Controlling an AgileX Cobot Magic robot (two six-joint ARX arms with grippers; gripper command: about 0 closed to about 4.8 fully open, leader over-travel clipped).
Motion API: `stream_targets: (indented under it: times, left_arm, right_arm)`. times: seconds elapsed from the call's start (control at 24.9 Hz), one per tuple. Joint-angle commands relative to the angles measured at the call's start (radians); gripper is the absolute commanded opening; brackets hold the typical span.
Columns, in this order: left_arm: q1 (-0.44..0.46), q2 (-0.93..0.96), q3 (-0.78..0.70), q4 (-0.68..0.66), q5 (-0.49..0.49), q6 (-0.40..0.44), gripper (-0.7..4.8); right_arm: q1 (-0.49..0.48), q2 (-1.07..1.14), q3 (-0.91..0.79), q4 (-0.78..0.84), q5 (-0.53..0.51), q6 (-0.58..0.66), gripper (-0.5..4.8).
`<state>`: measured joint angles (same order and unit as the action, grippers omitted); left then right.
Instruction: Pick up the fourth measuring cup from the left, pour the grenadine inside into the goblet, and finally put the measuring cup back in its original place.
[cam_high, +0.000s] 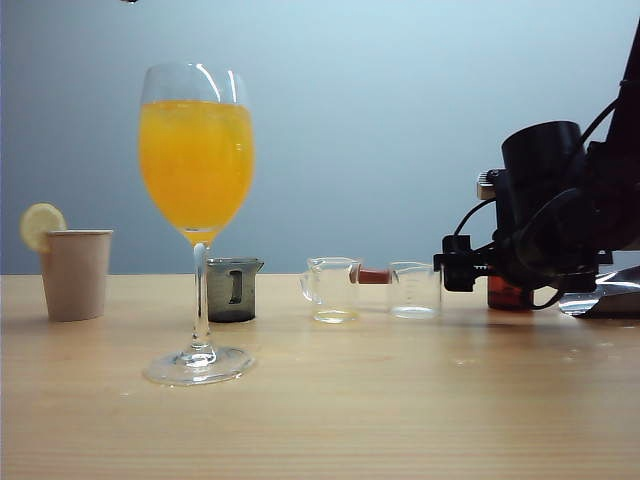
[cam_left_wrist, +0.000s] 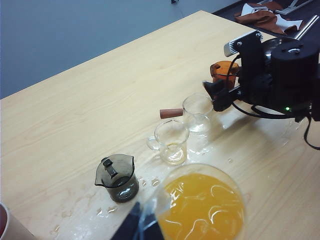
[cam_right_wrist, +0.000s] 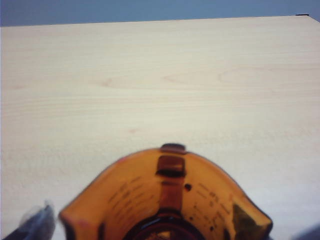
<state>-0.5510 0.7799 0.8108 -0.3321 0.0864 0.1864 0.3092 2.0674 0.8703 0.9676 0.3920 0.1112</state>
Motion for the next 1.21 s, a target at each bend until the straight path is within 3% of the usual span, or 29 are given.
stream_targets:
  times: [0.04,0.28,0.48,0.68,0.96,1.21]
  left_arm:
    - [0.002,-0.002,0.006,-0.014,-0.001,0.001,-0.05]
    - [0.002,-0.003,0.006,-0.073,-0.006,0.001,-0.05]
    - [0.002,-0.003,0.005,-0.080,-0.023,0.002,-0.05]
    - [0.002,-0.003,0.005,-0.080,-0.023,0.046,-0.05]
    - [0.002,-0.003,0.005,-0.079,-0.023,0.049,-0.05]
    - [0.002,-0.002,0.005,-0.078,-0.022,0.049,-0.05]
  right_arm:
    - [0.003,0.023,0.030,-0.003,0.003,-0.008,4.79]
    - [-0.004,0.047,0.068,-0.084,0.003,-0.017,4.79]
    - [-0.019,0.047,0.067,-0.121,-0.011,-0.099,4.79]
    - [-0.021,0.040,0.062,-0.133,-0.110,-0.121,4.79]
    - [-0.029,-0.011,-0.034,-0.120,-0.139,-0.140,4.79]
    - [-0.042,-0.048,-0.098,-0.015,-0.178,-0.142,4.79]
